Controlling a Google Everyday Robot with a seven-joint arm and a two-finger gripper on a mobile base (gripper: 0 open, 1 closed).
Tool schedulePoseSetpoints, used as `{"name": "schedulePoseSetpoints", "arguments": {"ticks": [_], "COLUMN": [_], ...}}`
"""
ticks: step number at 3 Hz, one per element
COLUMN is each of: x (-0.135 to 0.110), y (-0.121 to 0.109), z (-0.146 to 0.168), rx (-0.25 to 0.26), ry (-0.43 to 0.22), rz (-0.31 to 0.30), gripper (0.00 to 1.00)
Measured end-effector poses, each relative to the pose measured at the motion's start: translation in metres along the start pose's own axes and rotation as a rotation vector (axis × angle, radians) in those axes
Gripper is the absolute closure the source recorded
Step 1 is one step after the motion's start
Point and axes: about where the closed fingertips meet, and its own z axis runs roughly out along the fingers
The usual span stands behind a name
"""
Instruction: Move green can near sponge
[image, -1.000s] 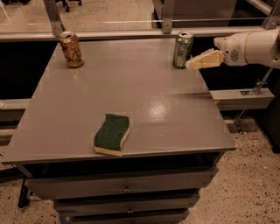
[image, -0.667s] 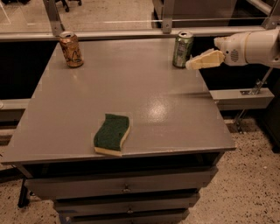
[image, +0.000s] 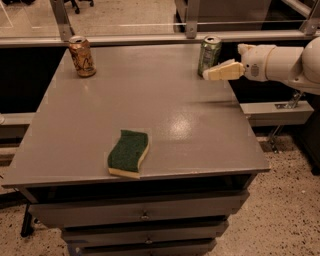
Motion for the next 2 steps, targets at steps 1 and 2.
{"name": "schedulePoseSetpoints", "arguments": {"ticks": [1, 2], "x": [-0.005, -0.012], "y": [-0.007, -0.012], "z": [0.025, 0.051], "rx": [0.023, 0.025], "ry": [-0.061, -0.106], "rz": [0.002, -0.002], "gripper": [0.0, 0.0]}}
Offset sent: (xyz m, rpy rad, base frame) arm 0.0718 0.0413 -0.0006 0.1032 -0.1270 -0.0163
